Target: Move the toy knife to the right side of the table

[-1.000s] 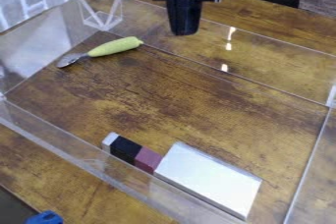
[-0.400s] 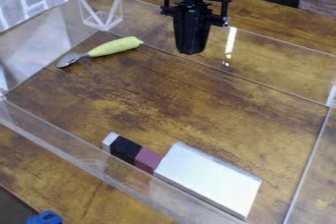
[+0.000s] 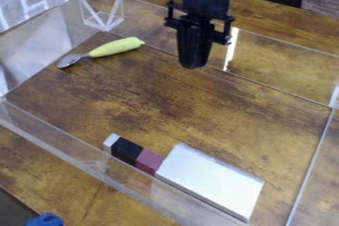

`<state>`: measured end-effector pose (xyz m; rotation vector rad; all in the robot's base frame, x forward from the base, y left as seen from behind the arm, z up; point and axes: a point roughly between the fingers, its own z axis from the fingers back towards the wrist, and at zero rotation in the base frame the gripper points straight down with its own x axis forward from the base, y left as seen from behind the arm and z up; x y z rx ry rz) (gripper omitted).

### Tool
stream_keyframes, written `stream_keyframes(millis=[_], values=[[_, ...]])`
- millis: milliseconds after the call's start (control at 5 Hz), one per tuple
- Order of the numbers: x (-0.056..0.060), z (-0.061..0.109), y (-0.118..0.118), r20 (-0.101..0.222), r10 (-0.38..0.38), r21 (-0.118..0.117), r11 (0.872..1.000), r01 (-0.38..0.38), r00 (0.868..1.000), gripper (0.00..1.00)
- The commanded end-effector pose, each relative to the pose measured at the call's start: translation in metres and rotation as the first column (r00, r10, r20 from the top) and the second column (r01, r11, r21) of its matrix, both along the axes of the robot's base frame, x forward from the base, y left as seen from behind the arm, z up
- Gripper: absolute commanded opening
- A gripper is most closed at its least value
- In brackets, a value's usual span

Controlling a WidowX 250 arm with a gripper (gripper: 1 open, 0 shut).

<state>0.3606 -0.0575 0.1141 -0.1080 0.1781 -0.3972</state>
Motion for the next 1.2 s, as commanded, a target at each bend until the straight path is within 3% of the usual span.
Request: stream_keyframes(millis=[0,400,600,1000], values=[[-0.003,0.028,-0.010,0.123,-0.026,0.008,1.000,0.025,0.992,0.00],[0.002,0.013,-0.037,0.185,-0.044,0.031,0.999,0.039,0.982,0.00],[0.007,0.002,-0.044,0.215,-0.055,0.030,0.998,0.049,0.975,0.00],[0.022,-0.022,-0.051,0.275,-0.070,0.005,0.997,0.071,0.959,0.00]])
